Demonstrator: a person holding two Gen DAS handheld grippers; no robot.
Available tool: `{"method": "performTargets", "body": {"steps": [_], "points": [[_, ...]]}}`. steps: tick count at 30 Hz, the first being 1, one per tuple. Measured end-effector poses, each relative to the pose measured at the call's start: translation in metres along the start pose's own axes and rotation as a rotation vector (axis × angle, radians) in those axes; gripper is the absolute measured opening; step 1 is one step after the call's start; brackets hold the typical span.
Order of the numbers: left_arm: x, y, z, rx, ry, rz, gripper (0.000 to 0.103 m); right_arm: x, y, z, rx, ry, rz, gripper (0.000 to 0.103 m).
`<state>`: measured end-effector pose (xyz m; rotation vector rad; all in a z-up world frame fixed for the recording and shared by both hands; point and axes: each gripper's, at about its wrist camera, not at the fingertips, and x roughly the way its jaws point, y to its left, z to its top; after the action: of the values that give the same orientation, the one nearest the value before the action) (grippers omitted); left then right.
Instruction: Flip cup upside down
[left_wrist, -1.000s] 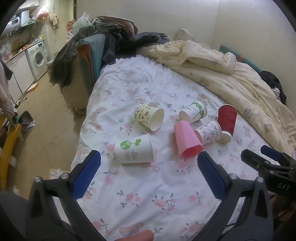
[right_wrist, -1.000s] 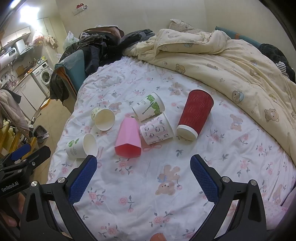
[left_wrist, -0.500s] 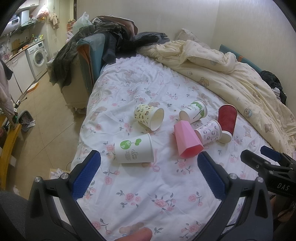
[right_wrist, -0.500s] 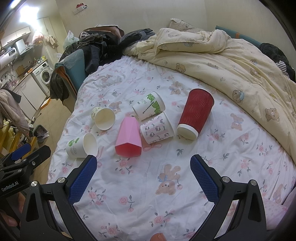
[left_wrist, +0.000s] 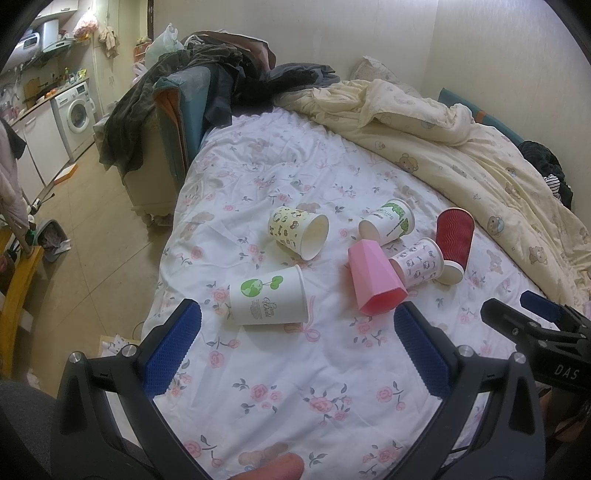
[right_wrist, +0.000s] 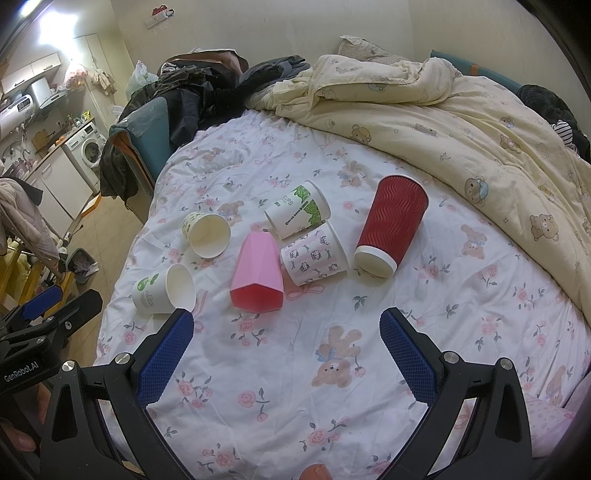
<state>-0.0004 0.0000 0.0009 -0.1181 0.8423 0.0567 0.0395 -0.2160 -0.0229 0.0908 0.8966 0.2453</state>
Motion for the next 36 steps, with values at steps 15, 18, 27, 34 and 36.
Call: {"method": "performTargets", "body": {"steps": [15,18,27,34,36], "points": [[0.0004,0.0001,0.0000,0.001,0.002,0.000,0.103,-0.0007,0.0002,0.0003,0.000,0.000,0.000,0.103],[-0.0001,0.0009,0.0000,-0.001,0.003,-0.001,0.103,-0.0006,0.0002,0.0003,-0.001,0.001,0.000,0.103],[-0.0003,0.0028,-0.0008,-0.001,0.003,-0.001,0.103,-0.0002,0.0002,0.0003,-0.001,0.000,0.000,0.103],[-0.0005,0.0034,-0.0007,-0.001,0.003,-0.001,0.103,-0.0003,0.0002,0.0004,0.001,0.001,0.000,0.103],[-0.0004,0.0032,-0.0007,-0.001,0.004,-0.001,0.103,-0.0004,0.0003,0.0003,0.000,0.002,0.000,0.103]]}}
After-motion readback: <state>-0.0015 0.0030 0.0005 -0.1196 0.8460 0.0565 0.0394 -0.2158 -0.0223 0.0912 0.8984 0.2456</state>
